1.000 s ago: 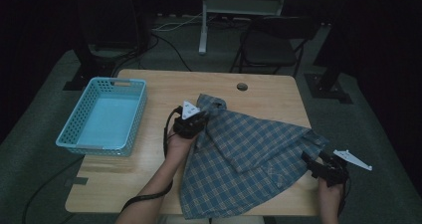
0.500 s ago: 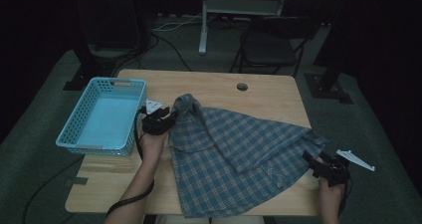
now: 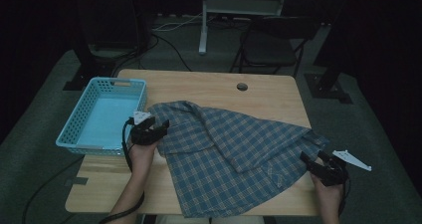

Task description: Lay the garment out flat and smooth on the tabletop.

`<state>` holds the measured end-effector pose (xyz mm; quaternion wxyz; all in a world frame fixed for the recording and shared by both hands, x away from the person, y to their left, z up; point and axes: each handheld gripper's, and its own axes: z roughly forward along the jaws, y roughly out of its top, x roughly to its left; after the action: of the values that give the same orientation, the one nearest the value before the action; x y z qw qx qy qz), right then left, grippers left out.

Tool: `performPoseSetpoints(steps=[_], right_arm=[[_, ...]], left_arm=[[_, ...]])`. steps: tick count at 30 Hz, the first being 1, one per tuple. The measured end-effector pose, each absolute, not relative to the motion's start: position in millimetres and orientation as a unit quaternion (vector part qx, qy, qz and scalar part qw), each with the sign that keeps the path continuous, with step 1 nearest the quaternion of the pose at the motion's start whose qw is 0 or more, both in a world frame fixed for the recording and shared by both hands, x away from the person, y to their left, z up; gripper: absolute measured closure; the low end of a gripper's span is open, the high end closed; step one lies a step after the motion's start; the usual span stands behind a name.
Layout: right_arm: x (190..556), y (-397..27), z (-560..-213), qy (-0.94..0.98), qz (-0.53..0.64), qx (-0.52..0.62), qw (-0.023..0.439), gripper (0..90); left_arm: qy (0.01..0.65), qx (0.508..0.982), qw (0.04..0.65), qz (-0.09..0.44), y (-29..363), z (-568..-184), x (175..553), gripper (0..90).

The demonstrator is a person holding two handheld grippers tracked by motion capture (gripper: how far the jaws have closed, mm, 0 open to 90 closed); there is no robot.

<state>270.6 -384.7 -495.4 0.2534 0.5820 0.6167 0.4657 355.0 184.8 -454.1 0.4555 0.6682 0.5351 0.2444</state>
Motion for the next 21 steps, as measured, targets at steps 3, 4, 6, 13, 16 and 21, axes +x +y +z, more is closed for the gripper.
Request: performPoseSetpoints(steps=[3,4,6,13,16,21], right_arm=[[273.4,-378.0,-493.8,0.642,0.44,0.571,0.259,15.9],[273.9,-376.5,-493.1,0.646,0.439,0.568,0.259,13.0],[274.3,-370.4,-488.4,0.652,0.447,0.557,0.253,13.4],[272.1,-320.5,-455.2,0.706,0.474,0.474,0.229,13.7],[271.5,-291.4,-449.4,0.735,0.481,0.434,0.201,13.8],[267.7,-245.4,-451.4,0.787,0.461,0.372,0.173,14.4]], left_arm=[[0.519,0.682,0.451,0.248,177.9,-451.8,348.8,35.6],[0.503,0.691,0.46,0.241,174.2,-450.2,346.2,35.6],[0.48,0.709,0.461,0.231,165.6,-448.4,343.8,33.9],[0.411,0.77,0.451,0.186,126.2,-454.1,339.9,31.7],[0.388,0.79,0.439,0.179,111.2,-459.4,339.1,31.7],[0.352,0.822,0.413,0.174,91.3,-471.5,342.2,31.7]])
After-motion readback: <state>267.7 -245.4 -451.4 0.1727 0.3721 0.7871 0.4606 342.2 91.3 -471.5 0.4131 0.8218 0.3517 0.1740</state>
